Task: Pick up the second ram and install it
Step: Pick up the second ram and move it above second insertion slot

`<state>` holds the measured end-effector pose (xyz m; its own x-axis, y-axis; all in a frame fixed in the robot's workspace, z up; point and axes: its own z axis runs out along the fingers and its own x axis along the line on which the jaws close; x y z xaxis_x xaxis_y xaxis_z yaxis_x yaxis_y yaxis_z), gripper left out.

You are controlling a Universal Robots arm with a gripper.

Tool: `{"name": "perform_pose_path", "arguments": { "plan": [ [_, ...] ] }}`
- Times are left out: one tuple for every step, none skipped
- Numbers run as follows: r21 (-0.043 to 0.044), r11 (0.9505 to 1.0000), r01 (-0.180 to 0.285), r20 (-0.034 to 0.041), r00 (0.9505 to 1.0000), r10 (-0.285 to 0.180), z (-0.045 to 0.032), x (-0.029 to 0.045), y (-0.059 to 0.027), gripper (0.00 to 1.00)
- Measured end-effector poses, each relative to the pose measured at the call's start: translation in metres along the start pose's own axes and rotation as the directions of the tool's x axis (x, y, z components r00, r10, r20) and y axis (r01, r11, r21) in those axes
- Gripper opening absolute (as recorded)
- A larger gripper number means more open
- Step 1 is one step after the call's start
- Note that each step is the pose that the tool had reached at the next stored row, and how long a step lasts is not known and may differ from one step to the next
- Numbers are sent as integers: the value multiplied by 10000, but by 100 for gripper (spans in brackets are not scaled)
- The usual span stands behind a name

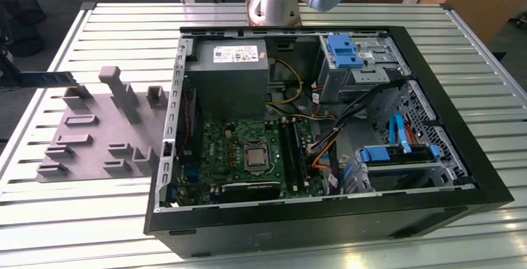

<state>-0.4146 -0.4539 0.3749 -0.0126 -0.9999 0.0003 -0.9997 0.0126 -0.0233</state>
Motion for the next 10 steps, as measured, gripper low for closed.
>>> {"name": "perform_pose_path", "arguments": {
  "plan": [
    [-1,10000,0,0,10000,0,-8,0,0,14],
    [0,10000,0,0,10000,0,-16,0,0,14],
    [0,10000,0,0,10000,0,-24,0,-1,14],
    [0,10000,0,1,10000,0,-32,0,-1,14],
    [0,10000,0,0,10000,0,-40,0,-1,14],
    [0,10000,0,0,10000,0,-48,0,-2,14],
    [0,10000,0,0,10000,0,-56,0,-2,14],
    [1,10000,0,0,10000,0,-64,0,-2,14],
    [0,10000,0,0,10000,0,-72,0,-2,14],
    [0,10000,0,0,10000,0,-80,0,-2,14]
  ]
}}
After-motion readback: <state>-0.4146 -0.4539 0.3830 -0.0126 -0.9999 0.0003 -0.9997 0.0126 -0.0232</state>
